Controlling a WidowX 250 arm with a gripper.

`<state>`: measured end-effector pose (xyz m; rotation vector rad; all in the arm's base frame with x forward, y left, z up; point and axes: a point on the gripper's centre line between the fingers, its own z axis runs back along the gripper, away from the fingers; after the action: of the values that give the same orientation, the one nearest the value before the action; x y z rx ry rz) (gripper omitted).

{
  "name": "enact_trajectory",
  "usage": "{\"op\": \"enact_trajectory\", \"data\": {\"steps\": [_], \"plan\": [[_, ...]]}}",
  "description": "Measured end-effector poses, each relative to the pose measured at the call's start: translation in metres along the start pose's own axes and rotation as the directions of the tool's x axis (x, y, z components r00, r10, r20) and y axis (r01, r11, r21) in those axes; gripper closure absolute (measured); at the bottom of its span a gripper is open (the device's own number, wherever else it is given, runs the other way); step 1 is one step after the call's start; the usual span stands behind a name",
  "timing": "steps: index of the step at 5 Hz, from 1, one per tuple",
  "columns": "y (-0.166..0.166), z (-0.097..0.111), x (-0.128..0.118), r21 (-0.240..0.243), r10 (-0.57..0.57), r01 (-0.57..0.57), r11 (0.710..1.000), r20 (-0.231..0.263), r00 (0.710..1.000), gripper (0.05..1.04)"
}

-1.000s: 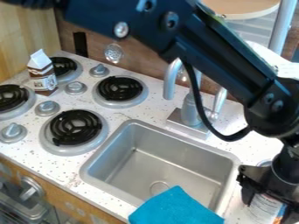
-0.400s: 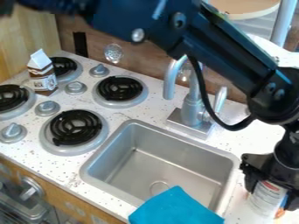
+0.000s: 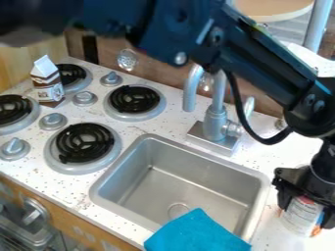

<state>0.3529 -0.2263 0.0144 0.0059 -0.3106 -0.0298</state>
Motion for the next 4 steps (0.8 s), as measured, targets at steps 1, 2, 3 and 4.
{"op": "enact_trajectory", "data": {"steps": [1, 2, 3, 4], "plan": [[0.000, 0.001, 0.009, 0.004, 0.013, -0.013, 1.000, 0.008, 1.000, 0.087], [-0.003, -0.002, 0.014, 0.003, 0.015, -0.015, 1.000, 0.012, 1.000, 0.087], [-0.006, 0.001, 0.018, -0.002, 0.019, -0.019, 1.000, 0.020, 1.000, 0.087], [-0.007, -0.007, 0.020, 0.014, 0.013, -0.013, 1.000, 0.013, 1.000, 0.087]]}}
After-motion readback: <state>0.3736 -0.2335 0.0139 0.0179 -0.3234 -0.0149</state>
